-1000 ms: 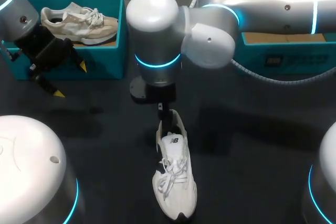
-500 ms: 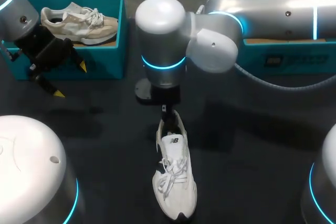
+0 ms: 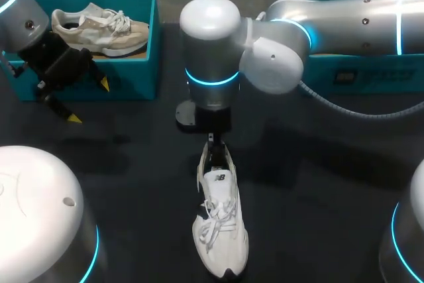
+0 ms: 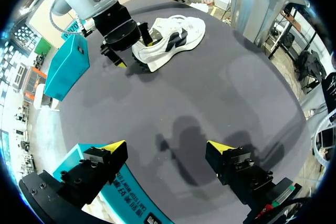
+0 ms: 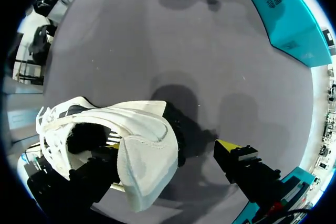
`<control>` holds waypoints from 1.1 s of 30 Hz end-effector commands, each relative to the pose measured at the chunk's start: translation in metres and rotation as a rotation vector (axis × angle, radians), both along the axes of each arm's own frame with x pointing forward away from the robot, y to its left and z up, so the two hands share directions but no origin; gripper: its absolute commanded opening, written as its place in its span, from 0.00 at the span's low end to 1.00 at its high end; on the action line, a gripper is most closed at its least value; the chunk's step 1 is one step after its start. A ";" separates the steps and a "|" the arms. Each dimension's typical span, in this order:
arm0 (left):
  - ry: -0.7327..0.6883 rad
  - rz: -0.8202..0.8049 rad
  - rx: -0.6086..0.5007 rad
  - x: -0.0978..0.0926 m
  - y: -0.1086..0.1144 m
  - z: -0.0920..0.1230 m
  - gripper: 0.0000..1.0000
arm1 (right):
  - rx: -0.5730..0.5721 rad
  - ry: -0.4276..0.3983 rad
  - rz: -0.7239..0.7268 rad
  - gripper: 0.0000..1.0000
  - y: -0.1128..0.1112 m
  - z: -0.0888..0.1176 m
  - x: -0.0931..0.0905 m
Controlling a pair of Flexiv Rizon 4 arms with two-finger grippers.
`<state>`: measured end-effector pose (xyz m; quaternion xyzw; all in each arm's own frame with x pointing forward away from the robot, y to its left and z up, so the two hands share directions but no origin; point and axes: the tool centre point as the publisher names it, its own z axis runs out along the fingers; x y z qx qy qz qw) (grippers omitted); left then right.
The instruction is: Take the shoe out of the shoebox, open the shoe tongue, remove and reinsert the insole, then place the shoe into the shoebox
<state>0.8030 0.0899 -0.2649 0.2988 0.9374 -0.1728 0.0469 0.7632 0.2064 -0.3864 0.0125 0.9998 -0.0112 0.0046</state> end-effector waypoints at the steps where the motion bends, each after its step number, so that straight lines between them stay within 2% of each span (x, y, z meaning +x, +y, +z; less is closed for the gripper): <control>1: 0.002 0.000 0.004 0.000 0.000 0.001 1.00 | 0.003 0.005 0.001 0.73 0.001 -0.004 -0.002; 6: 0.002 0.000 0.004 0.000 0.000 0.001 1.00 | 0.008 0.013 -0.003 0.56 0.001 -0.008 -0.006; 7: 0.002 0.000 0.004 0.000 0.000 0.001 1.00 | 0.008 0.014 -0.003 0.50 0.002 -0.008 -0.007; 11: 0.002 0.000 0.004 0.000 0.000 0.001 1.00 | 0.009 0.016 -0.004 0.47 0.002 -0.009 -0.008; 15: 0.002 0.000 0.004 0.000 0.000 0.001 1.00 | 0.009 0.015 -0.007 0.35 0.003 -0.009 -0.009; 16: 0.002 0.000 0.004 0.000 0.000 0.001 1.00 | 0.008 0.015 -0.008 0.25 0.003 -0.008 -0.010; 17: 0.002 0.000 0.004 0.000 0.000 0.001 1.00 | 0.007 0.013 -0.010 0.09 0.003 -0.008 -0.011; 18: 0.002 0.000 0.004 0.000 0.000 0.001 1.00 | 0.007 0.011 -0.011 0.00 0.003 -0.007 -0.012; 27: 0.002 0.000 0.004 0.000 0.000 0.001 1.00 | -0.014 -0.023 -0.016 0.00 0.002 0.007 -0.016; 33: 0.002 0.000 0.004 0.000 0.000 0.001 1.00 | -0.067 -0.073 -0.008 0.00 -0.008 0.036 -0.001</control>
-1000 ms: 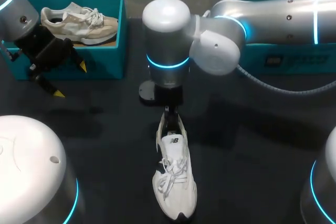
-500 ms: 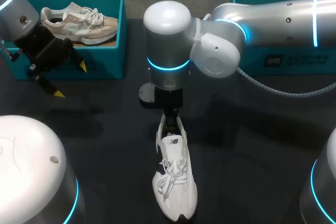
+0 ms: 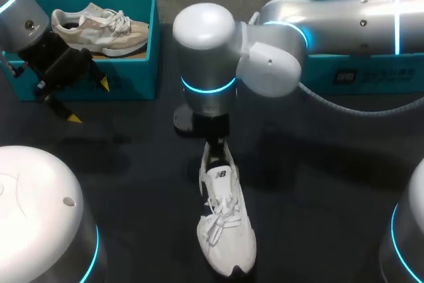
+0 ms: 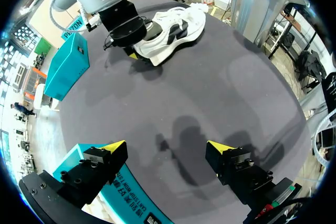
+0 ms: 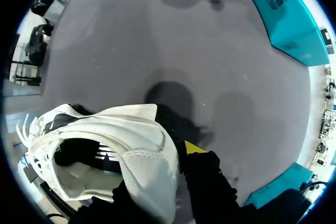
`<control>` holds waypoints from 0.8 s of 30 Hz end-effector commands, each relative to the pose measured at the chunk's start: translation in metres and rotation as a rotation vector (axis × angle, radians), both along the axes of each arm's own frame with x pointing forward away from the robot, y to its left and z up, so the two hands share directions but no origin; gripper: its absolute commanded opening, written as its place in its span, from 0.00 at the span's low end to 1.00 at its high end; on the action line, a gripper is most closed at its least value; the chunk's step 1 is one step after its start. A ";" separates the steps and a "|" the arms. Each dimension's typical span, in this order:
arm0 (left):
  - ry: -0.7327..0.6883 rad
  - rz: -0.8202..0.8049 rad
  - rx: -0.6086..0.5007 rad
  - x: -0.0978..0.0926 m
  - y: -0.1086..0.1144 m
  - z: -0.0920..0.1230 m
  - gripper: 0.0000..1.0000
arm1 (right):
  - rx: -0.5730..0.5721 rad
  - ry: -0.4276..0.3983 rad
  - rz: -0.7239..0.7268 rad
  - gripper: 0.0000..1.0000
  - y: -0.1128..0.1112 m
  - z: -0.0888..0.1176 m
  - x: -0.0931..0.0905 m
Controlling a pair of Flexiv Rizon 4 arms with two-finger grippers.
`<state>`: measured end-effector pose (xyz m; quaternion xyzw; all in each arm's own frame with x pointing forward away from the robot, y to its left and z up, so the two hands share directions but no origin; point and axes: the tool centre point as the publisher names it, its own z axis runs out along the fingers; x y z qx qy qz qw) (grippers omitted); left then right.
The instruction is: Take the shoe out of the shoebox, open the shoe tongue, remove and reinsert the insole, then place the shoe into the shoebox
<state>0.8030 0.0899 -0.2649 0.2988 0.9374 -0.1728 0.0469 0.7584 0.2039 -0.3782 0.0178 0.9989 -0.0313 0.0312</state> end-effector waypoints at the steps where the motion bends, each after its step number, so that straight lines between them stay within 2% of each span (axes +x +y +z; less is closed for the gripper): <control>1: 0.002 0.000 0.004 0.000 0.000 0.001 1.00 | -0.034 -0.029 0.007 0.00 -0.008 0.034 0.007; 9: 0.002 0.000 0.004 0.000 0.000 0.001 1.00 | -0.094 -0.080 0.026 0.00 -0.025 0.080 0.041; 14: 0.002 0.000 0.004 0.000 0.000 0.001 1.00 | -0.032 -0.068 0.048 0.00 -0.034 0.105 0.059; 24: 0.002 0.000 0.004 0.000 0.000 0.001 1.00 | -0.032 -0.068 0.048 0.00 -0.034 0.105 0.059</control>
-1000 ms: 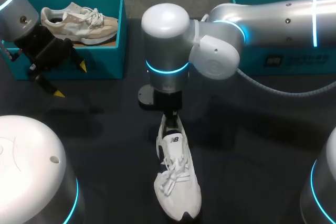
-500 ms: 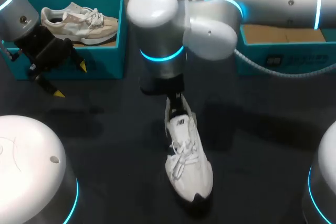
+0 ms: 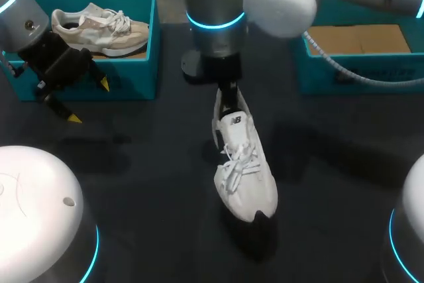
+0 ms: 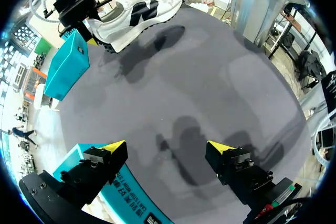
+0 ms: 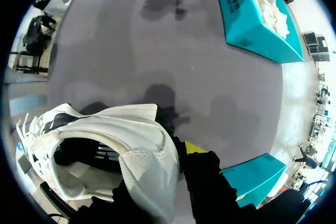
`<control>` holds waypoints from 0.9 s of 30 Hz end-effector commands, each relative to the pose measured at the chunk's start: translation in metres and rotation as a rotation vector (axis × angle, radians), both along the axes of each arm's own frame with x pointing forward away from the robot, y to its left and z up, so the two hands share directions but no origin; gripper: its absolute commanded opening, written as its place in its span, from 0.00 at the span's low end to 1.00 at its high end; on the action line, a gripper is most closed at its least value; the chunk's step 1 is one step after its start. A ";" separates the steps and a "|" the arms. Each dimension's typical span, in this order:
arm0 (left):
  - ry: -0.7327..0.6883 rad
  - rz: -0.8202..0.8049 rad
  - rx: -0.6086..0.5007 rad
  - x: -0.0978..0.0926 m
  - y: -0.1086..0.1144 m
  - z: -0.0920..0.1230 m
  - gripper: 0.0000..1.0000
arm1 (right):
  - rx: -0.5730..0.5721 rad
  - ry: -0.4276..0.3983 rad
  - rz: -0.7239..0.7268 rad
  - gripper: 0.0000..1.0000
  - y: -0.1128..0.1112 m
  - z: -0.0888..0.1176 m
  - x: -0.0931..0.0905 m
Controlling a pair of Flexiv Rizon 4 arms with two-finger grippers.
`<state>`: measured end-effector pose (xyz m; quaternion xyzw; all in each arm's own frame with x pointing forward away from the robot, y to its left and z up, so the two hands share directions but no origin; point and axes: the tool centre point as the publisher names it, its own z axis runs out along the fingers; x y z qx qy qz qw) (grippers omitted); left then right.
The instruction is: Take the shoe out of the shoebox, open the shoe tongue, remove and reinsert the insole, then place the shoe into the shoebox
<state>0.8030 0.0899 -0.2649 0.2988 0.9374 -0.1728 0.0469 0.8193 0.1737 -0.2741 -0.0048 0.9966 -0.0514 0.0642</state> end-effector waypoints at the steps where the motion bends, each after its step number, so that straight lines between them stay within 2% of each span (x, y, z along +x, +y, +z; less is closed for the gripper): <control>1: 0.002 0.000 0.004 0.000 0.000 0.001 1.00 | 0.010 -0.004 0.002 0.00 -0.004 0.001 -0.002; 7: 0.002 0.000 0.004 0.000 0.000 0.001 1.00 | -0.003 -0.009 -0.009 0.00 -0.006 0.006 -0.003; 10: 0.002 0.000 0.004 0.000 0.000 0.001 1.00 | -0.067 -0.023 -0.023 0.00 -0.023 0.032 0.004; 13: 0.002 0.000 0.004 0.000 0.000 0.001 1.00 | -0.110 -0.053 -0.015 0.00 -0.045 0.067 0.013; 18: 0.002 0.000 0.004 0.000 0.000 0.001 1.00 | -0.113 -0.089 0.022 0.00 -0.078 0.106 0.028; 20: 0.002 0.000 0.004 0.000 0.000 0.001 1.00 | -0.161 -0.087 -0.006 0.00 -0.089 0.115 0.037; 25: 0.002 0.000 0.004 0.000 0.000 0.001 1.00 | -0.111 -0.092 0.011 0.00 -0.121 0.130 0.062; 27: 0.002 0.000 0.004 0.000 0.000 0.001 1.00 | -0.126 -0.082 0.006 0.00 -0.131 0.134 0.072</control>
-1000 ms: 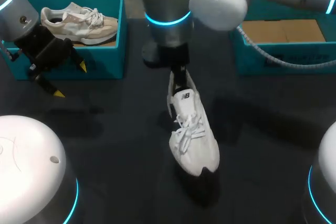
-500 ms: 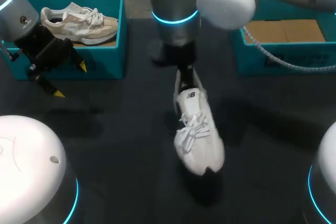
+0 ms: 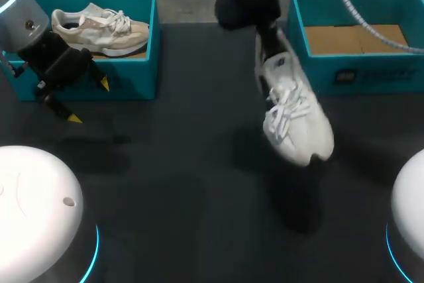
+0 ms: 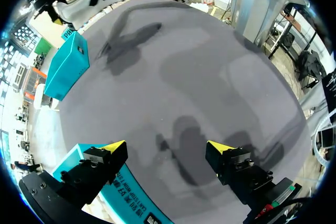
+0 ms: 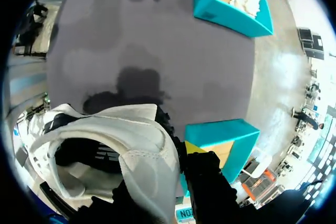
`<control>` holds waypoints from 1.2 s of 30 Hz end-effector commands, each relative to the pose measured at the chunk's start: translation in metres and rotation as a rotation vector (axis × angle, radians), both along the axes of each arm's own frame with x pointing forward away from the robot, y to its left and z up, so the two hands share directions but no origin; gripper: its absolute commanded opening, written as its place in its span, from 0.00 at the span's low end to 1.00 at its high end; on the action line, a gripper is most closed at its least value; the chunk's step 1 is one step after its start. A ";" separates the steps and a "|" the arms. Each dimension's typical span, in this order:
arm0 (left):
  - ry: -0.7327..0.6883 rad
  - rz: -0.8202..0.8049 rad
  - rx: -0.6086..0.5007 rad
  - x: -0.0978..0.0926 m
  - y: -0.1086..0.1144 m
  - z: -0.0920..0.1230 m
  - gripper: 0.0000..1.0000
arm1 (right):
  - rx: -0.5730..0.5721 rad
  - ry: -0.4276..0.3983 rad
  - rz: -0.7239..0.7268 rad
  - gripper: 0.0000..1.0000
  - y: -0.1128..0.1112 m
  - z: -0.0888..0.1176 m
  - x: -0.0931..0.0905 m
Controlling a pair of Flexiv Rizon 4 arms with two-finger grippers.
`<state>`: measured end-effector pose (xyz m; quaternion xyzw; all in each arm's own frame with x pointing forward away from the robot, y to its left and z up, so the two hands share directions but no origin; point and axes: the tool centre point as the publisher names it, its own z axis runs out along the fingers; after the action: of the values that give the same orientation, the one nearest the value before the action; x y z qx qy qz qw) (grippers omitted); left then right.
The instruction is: Take the shoe out of the shoebox, open the shoe tongue, remove and reinsert the insole, then place the shoe into the shoebox
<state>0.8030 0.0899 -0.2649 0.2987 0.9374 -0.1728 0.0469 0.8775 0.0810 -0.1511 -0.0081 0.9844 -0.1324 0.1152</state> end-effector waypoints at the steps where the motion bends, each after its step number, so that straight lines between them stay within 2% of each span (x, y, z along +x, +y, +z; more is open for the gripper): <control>1: 0.002 -0.001 0.004 0.000 0.000 0.001 1.00 | 0.044 0.016 -0.003 0.00 -0.043 0.015 0.018; 8: 0.002 -0.001 0.004 0.000 0.000 0.001 1.00 | 0.026 0.015 -0.014 0.00 -0.060 0.037 0.043; 35: 0.002 -0.001 0.004 0.000 0.000 0.001 1.00 | 0.011 0.019 -0.037 0.00 -0.060 0.038 0.043; 36: 0.002 -0.001 0.004 0.000 0.000 0.001 1.00 | 0.010 0.016 -0.034 0.00 -0.062 0.042 0.047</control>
<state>0.8029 0.0899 -0.2649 0.2988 0.9374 -0.1728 0.0469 0.9210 0.0206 -0.1143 0.0092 0.9860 -0.1288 0.1054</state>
